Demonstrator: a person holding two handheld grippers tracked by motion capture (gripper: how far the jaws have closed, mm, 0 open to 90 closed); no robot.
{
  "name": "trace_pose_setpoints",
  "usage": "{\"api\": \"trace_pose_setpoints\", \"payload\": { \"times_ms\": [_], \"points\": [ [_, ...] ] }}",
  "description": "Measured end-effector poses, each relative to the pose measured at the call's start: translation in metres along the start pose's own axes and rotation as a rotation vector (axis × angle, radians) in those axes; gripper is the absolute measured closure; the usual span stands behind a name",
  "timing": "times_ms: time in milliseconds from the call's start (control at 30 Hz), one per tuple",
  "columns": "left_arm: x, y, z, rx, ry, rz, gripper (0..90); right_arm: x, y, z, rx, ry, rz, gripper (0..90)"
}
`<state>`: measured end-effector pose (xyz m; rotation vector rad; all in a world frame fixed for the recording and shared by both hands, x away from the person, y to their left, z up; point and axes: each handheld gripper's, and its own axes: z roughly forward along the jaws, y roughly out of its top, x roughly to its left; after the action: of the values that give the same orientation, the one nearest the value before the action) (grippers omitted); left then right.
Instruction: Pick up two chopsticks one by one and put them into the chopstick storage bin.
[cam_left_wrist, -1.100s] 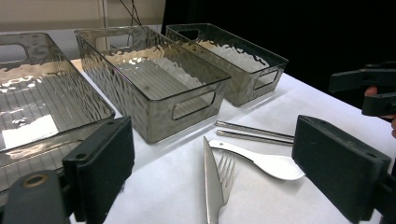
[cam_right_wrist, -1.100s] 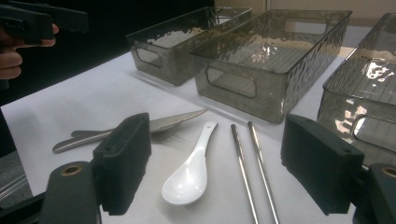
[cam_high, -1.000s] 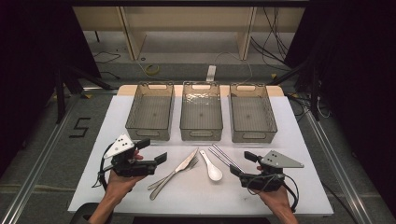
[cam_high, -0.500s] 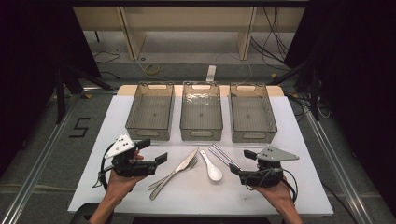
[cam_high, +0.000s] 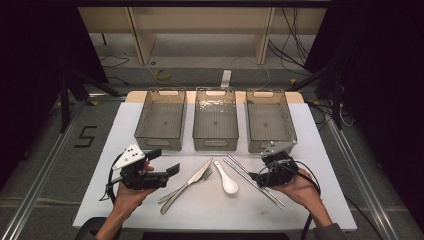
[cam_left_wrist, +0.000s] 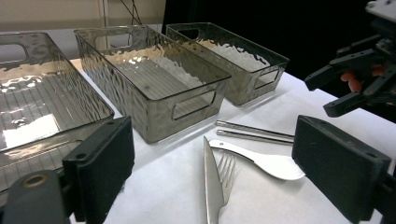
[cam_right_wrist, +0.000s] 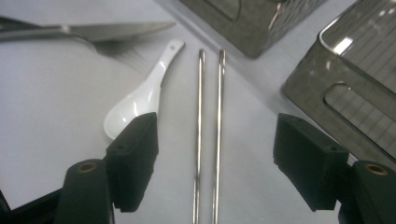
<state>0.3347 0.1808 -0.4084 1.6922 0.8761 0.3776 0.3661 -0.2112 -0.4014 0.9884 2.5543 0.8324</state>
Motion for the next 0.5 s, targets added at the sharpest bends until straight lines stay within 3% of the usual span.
{"api": "trace_pose_setpoints", "payload": {
  "times_ms": [200, 233, 267, 333, 433, 500],
  "points": [
    [0.0, 0.0, 0.0, 0.0, 0.001, 0.0, 12.4, -0.002, 0.01, 0.02, 0.168, 0.015, -0.034, 39.7],
    [0.0, 0.0, 0.0, 0.0, 0.001, 0.0, 12.4, -0.005, 0.012, 0.029, 0.216, 0.017, -0.029, 43.7],
    [0.0, 0.0, 0.0, 0.001, 0.0, 0.002, 12.4, -0.005, 0.012, 0.029, 0.216, 0.017, -0.029, 43.7],
    [0.0, 0.0, 0.0, 0.003, 0.0, 0.002, 12.4, -0.008, 0.013, 0.037, 0.266, 0.004, -0.032, 47.9],
    [0.0, 0.0, 0.0, 0.002, 0.0, 0.0, 12.4, -0.016, 0.013, 0.049, 0.341, 0.02, -0.019, 53.7],
    [0.0, 0.0, 0.0, -0.001, 0.001, -0.006, 12.4, -0.016, 0.013, 0.051, 0.353, 0.018, -0.02, 54.9]
  ]
}}
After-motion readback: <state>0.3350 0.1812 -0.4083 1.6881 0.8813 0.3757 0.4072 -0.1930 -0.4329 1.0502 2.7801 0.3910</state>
